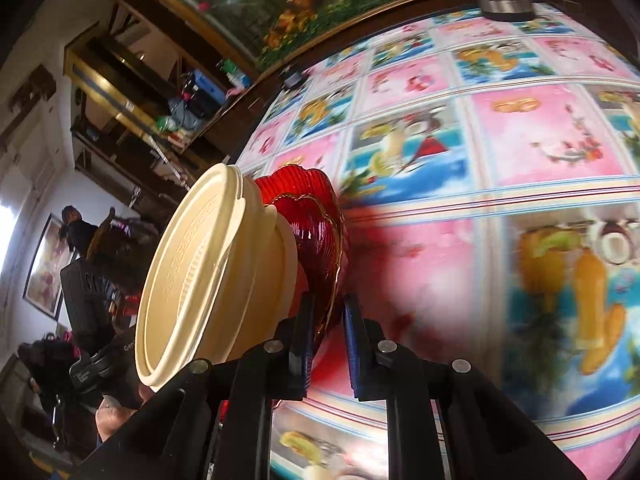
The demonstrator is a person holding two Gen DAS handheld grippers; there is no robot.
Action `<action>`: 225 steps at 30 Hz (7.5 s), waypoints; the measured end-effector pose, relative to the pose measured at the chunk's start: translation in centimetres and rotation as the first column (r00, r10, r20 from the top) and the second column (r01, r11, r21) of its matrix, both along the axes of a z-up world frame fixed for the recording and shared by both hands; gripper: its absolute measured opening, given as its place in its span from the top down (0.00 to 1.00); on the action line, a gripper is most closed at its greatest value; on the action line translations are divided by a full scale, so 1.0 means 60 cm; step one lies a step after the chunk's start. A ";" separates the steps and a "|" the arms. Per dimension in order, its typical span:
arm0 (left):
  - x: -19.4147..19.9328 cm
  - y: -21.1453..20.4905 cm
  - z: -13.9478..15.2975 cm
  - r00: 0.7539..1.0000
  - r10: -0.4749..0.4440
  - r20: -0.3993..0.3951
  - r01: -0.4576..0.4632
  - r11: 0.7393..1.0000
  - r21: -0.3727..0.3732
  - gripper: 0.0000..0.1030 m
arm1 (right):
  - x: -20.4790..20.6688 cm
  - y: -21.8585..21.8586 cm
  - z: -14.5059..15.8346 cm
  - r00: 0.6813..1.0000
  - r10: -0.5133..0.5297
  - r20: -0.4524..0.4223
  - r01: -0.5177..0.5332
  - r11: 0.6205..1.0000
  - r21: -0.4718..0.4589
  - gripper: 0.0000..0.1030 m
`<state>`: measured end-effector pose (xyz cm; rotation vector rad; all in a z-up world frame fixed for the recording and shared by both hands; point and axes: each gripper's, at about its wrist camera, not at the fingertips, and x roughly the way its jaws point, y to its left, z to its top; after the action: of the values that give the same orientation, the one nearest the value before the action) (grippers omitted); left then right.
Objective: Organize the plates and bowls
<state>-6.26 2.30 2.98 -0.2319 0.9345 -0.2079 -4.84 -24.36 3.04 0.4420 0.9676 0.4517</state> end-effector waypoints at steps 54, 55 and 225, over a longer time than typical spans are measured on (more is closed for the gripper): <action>0.086 -0.164 -0.028 0.993 -0.025 0.118 0.024 1.000 0.016 0.91 | 0.046 -0.123 -0.046 0.971 -0.214 0.108 0.222 0.973 -0.066 0.84; 0.087 -0.164 -0.028 0.993 -0.025 0.118 0.024 1.000 0.017 0.91 | 0.045 -0.122 -0.046 0.971 -0.215 0.108 0.223 0.973 -0.065 0.84; -0.105 -0.172 0.037 0.888 -0.205 0.412 0.170 0.978 0.121 0.13 | -0.146 -0.120 0.033 0.836 -0.255 0.486 0.340 0.936 -0.093 0.23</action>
<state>-12.57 -8.04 5.19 -0.0151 0.5286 -0.3824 -13.59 -31.58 5.01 0.2945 0.4480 0.1679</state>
